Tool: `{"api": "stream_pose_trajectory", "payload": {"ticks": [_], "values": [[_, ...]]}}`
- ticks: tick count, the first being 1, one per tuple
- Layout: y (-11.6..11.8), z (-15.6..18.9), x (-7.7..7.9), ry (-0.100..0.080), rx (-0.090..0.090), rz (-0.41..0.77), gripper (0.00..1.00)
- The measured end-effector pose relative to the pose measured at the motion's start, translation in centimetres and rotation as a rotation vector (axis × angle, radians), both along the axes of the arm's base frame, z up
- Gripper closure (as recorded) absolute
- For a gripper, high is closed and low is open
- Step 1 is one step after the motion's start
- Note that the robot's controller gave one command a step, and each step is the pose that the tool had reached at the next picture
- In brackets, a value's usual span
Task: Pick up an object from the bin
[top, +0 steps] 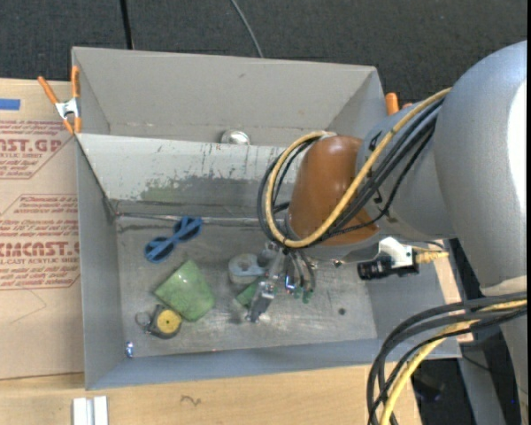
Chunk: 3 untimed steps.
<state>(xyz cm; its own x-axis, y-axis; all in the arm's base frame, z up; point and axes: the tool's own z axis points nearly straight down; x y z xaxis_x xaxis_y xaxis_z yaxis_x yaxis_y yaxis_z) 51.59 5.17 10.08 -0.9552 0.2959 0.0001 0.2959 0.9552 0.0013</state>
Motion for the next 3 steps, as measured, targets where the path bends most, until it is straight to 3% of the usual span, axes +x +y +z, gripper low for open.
{"api": "stream_pose_trajectory", "payload": {"ticks": [1, 2, 3], "values": [[-0.6, -0.2, -2.3, 0.003, -0.002, -0.03, 0.0], [0.7, -2.6, -2.8, -0.016, -0.001, -0.183, 0.0], [-0.7, -2.7, -3.1, -0.013, 0.003, -0.249, 0.0]]}}
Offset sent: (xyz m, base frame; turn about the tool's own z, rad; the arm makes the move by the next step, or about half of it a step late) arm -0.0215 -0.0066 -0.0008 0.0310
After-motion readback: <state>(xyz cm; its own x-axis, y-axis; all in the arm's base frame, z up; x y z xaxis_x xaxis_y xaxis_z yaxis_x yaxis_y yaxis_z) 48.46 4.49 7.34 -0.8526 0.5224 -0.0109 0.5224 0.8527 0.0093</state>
